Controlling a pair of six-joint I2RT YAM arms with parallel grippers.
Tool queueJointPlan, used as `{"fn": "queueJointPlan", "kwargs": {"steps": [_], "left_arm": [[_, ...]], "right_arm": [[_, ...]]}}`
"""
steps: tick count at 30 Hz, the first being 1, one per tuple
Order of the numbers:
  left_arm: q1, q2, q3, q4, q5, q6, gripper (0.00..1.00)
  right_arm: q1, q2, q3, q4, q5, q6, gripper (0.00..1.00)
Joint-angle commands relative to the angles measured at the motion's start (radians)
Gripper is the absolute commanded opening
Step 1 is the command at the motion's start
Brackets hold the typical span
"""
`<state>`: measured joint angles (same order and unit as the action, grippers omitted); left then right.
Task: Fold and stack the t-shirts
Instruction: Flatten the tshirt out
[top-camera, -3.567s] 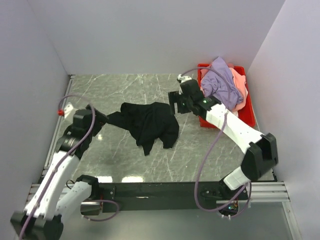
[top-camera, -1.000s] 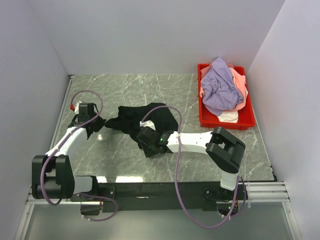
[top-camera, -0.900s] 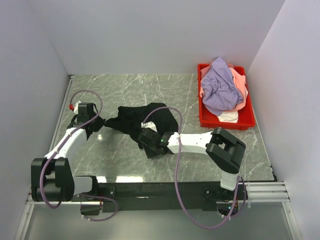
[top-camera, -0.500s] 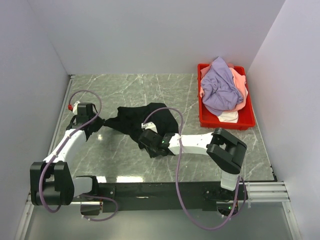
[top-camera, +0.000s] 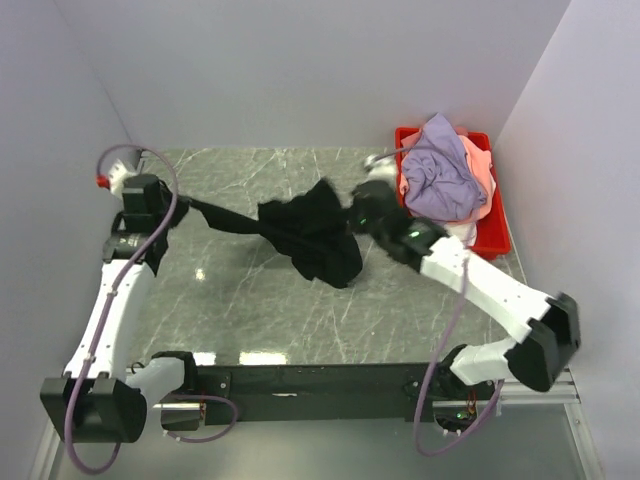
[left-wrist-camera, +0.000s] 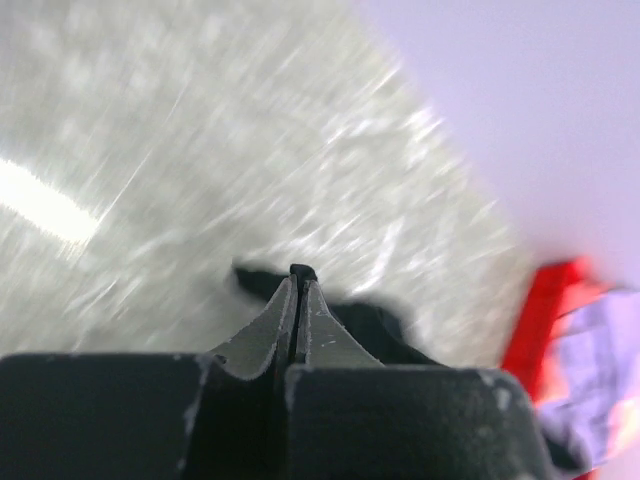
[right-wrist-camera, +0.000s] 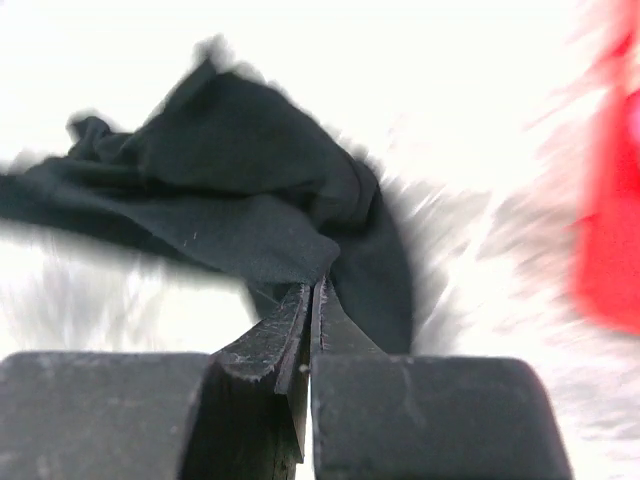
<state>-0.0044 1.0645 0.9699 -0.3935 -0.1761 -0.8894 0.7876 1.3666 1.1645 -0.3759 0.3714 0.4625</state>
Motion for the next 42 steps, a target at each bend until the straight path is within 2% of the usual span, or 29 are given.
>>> {"fn": "queueJointPlan", "kwargs": {"steps": [1,7,11,15,20,27,31,36,42], "left_arm": [[0.001,-0.040,0.150,-0.014,-0.100,-0.014,0.01],[0.001,-0.078,0.341,-0.015,-0.146,0.003,0.01],[0.001,-0.118,0.418,0.056,-0.126,0.043,0.01],[0.001,-0.130,0.558,0.027,-0.172,0.089,0.01],[0.001,-0.178,0.650,0.024,-0.223,0.147,0.01],[0.001,-0.254,0.779,0.048,-0.253,0.220,0.01],[0.001,-0.294,0.823,0.070,-0.266,0.245,0.01],[0.001,-0.307,0.868,0.068,-0.270,0.263,0.01],[0.001,-0.308,0.816,0.119,-0.287,0.270,0.01]], "right_arm": [[-0.105,-0.115,0.087,-0.038,0.052,-0.071,0.00],[-0.232,-0.222,0.228,-0.026,0.037,-0.154,0.00],[-0.243,-0.254,0.337,-0.024,0.002,-0.226,0.00],[-0.246,-0.265,0.481,-0.061,-0.017,-0.292,0.00],[-0.246,-0.299,0.636,-0.107,-0.034,-0.344,0.00],[-0.245,-0.362,0.797,-0.130,-0.185,-0.418,0.00],[-0.245,-0.396,0.859,-0.109,-0.281,-0.450,0.00],[-0.245,-0.434,0.885,-0.051,-0.287,-0.505,0.00],[-0.246,-0.399,0.893,-0.029,-0.257,-0.545,0.00]]}}
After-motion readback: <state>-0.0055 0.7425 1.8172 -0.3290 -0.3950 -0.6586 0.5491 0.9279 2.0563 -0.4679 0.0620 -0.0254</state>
